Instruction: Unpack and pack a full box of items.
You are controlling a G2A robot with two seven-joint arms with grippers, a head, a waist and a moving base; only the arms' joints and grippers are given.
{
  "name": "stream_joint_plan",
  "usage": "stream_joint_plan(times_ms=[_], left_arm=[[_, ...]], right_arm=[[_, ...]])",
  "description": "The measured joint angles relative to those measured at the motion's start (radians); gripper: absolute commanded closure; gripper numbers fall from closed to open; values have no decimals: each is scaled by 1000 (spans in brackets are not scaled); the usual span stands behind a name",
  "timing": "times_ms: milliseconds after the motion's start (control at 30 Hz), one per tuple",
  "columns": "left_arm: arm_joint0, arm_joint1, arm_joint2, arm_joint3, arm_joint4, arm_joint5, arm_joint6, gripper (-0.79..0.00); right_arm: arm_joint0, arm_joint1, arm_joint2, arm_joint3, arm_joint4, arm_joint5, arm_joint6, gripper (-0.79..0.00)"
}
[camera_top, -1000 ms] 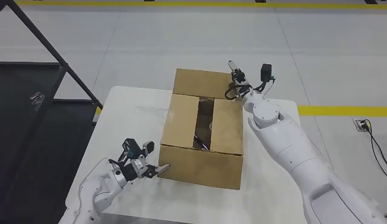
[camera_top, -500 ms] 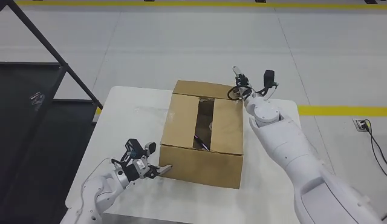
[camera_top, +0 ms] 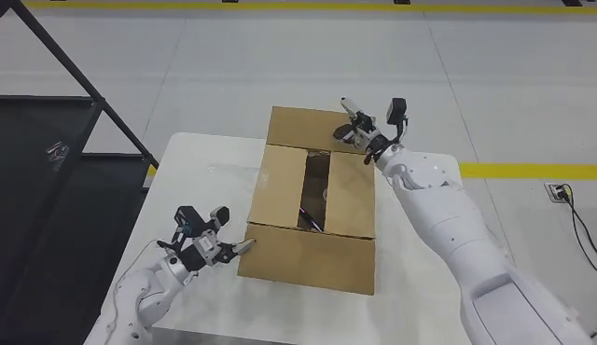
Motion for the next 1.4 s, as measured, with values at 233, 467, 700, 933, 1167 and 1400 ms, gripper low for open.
stream_joint_plan(times_ms=[233, 467, 700, 933, 1167, 1400], left_arm=[[8, -3, -31, 1, -86, 96, 19, -785], [15, -4, -34, -7, -112, 111, 27, -785], [21, -2, -36, -11, -112, 107, 31, -785], [36, 0, -41, -27, -108, 93, 36, -785], [38, 1, -32, -35, -94, 86, 26, -785], [34, 1, -16, -56, -76, 87, 15, -785]], right_arm=[[-13, 0, -51, -59, -159, 39, 149, -785], [-25, -21, -98, -103, -281, 155, 101, -785], [-26, -46, -103, -103, -291, 215, 91, -785], [-26, -70, -70, -65, -211, 216, 129, -785], [-17, -79, -17, -33, -114, 175, 201, -785], [-12, -98, 14, -49, -54, 177, 188, -785]])
